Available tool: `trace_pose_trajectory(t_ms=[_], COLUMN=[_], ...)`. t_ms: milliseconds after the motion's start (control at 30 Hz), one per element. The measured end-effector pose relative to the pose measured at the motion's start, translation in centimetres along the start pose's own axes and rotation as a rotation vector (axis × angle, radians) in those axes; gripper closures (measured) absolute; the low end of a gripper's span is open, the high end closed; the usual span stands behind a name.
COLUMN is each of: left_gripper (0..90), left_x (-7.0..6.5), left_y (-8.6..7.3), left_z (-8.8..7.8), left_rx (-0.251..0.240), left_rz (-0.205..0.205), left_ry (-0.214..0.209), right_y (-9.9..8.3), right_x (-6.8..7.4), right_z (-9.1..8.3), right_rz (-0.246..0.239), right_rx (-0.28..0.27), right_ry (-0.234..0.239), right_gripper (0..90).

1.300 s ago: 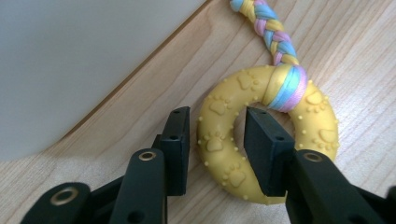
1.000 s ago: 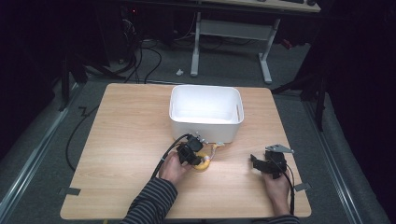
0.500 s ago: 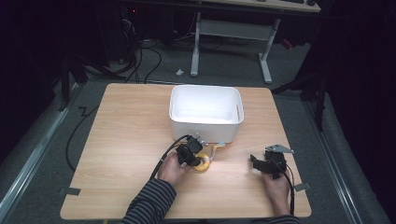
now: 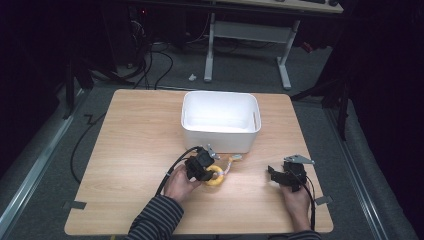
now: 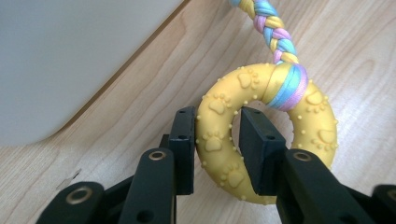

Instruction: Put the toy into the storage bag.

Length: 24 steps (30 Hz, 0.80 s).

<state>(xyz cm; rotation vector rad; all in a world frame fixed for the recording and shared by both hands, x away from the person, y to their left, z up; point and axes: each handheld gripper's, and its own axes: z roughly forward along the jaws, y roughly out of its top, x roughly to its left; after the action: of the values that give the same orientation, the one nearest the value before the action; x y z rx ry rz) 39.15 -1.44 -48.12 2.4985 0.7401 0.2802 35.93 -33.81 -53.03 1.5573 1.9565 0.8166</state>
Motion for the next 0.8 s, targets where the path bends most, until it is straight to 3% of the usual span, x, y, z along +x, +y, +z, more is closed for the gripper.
trace_pose_trajectory(t_ms=[233,600,800], left_gripper=[67.4,67.4,67.4], left_x=[-0.1,0.4,0.9], left_y=[-0.8,-2.9,-5.4], left_z=[-1.7,-5.4,-7.3], left_rx=[-0.018,-0.079,-0.108], left_rz=[0.004,-0.052,-0.130], left_ry=[-0.002,-0.003,0.004], right_y=[0.0,0.0,0.0], right_x=[0.0,0.0,0.0], right_z=[0.0,0.0,0.0], right_rz=[-0.005,-0.007,-0.007], right_rx=[-0.001,-0.002,-0.001], right_ry=[0.003,0.005,0.006], right_gripper=[30.3,30.3,30.2])
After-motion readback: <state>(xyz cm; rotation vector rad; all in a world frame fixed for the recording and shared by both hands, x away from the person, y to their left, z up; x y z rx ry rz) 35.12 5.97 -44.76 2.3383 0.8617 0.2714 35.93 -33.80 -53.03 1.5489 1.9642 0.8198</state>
